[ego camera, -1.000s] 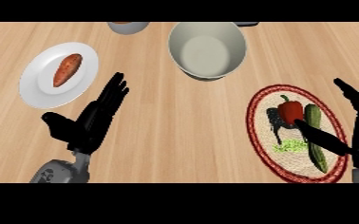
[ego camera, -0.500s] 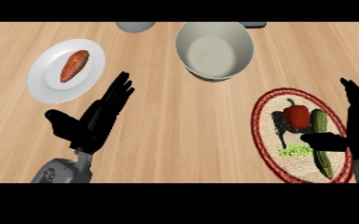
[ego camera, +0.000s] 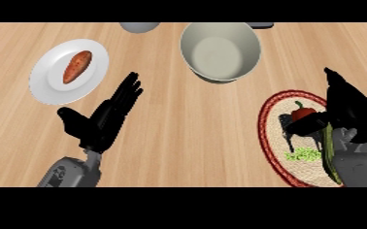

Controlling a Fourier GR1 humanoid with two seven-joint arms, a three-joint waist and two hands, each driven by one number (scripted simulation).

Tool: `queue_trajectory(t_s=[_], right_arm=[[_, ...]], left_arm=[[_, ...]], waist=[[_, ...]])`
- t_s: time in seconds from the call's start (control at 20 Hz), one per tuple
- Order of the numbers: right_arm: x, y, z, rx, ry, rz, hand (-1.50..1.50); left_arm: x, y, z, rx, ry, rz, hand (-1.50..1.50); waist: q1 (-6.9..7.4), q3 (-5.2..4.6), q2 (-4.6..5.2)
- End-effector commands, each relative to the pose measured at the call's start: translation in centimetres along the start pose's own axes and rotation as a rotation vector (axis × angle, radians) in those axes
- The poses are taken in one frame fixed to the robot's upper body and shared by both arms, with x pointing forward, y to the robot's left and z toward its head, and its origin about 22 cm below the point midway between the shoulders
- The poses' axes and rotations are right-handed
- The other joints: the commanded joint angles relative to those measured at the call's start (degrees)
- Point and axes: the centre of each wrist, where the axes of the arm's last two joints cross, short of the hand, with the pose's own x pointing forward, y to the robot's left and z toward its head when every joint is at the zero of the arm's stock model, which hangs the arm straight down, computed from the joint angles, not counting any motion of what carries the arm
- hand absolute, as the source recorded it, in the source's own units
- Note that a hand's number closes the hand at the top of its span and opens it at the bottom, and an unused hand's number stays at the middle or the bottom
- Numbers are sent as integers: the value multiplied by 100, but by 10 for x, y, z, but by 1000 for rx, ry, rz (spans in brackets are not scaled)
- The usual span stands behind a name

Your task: Pick the bell pepper from the placemat and place it in the bowl

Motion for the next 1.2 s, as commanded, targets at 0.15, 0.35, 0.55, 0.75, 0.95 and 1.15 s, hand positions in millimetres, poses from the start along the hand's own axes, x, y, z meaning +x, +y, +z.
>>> queue_trajectory(t_s=[0.15,0.35,0.55,0.75,0.95,1.15], right_arm=[[2,12,-19,106,253,100,-150],[7,14,-31,155,291,126,-150],[-5,10,-45,192,302,149,-150],[-13,35,-36,192,280,147,-150],[1,48,-35,194,275,172,-150],[5,42,-48,160,290,174,-150]], left_arm=[[-2,0,17,6,1,11,0],[4,11,2,22,1,0,0],[3,5,5,21,-5,-13,0],[7,7,20,19,3,-11,0],[-1,9,7,40,1,-16,0],[-7,7,3,20,16,-4,0]], waist=[[-9,8,-19],[-57,7,-7],[-71,11,-16],[-62,13,-24],[-73,12,-13],[-74,12,-8]])
